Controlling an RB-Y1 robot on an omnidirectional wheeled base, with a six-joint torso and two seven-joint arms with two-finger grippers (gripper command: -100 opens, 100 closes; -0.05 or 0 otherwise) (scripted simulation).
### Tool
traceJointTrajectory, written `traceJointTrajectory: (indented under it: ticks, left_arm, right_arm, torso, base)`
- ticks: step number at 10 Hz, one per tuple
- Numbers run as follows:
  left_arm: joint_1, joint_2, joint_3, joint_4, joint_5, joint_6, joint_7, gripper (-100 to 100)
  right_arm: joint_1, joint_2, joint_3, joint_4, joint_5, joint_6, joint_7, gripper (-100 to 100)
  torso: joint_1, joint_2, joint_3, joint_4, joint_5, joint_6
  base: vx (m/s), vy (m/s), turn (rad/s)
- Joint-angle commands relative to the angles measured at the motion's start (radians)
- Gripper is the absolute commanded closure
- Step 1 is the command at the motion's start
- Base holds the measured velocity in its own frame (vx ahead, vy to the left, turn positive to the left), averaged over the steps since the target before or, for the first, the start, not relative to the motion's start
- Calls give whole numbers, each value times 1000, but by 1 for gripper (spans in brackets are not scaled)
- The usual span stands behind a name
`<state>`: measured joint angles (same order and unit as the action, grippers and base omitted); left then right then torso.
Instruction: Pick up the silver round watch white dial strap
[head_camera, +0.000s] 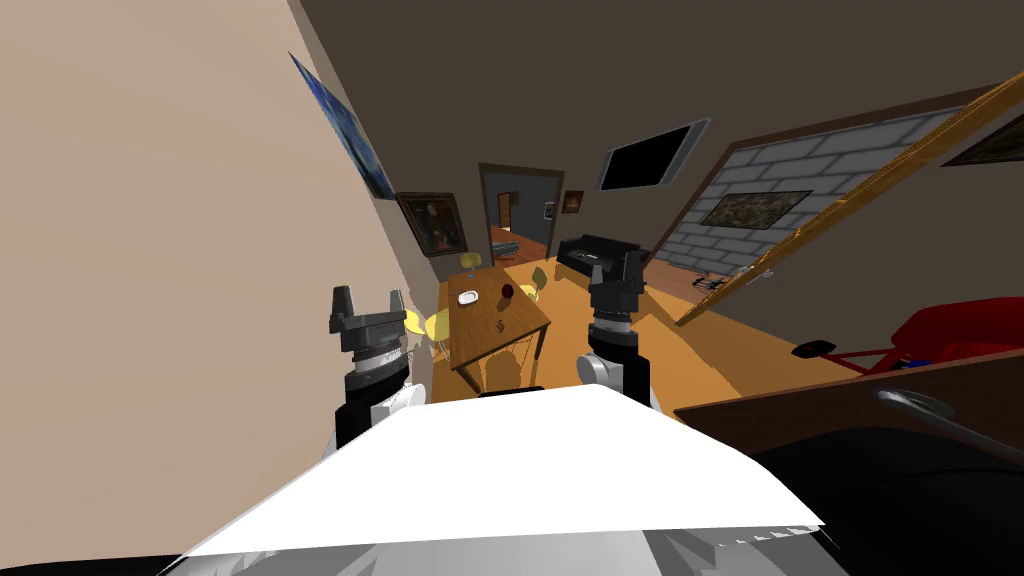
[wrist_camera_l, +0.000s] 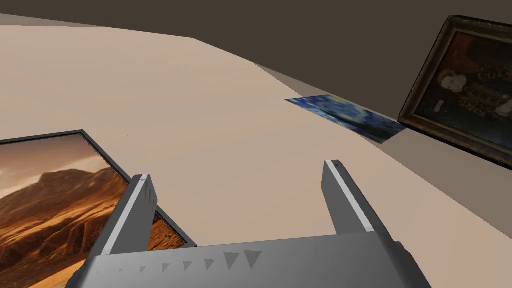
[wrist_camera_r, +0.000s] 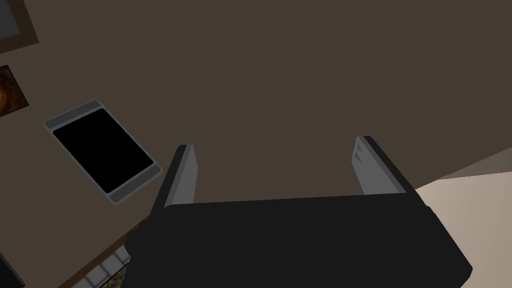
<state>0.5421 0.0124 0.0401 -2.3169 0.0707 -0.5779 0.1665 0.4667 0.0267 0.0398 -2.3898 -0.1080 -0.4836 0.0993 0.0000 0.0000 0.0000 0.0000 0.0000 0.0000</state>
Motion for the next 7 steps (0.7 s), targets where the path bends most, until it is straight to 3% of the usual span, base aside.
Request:
traceJointTrajectory:
  ticks: [1,7]
  left_arm:
    - [3,35,3,27,1,9,-10,-100]
    - [11,151,13,179,3,68,-64,-100]
  right_arm:
    - [0,0,0,0,0,0,0,0]
    - [0,0,0,0,0,0,0,0]
  torso:
    - [0,0,0,0,0,0]
    - [-6,-2,-1,-1,-1,0]
  base:
    - [12,-31,-55]
    - [26,-91,-91]
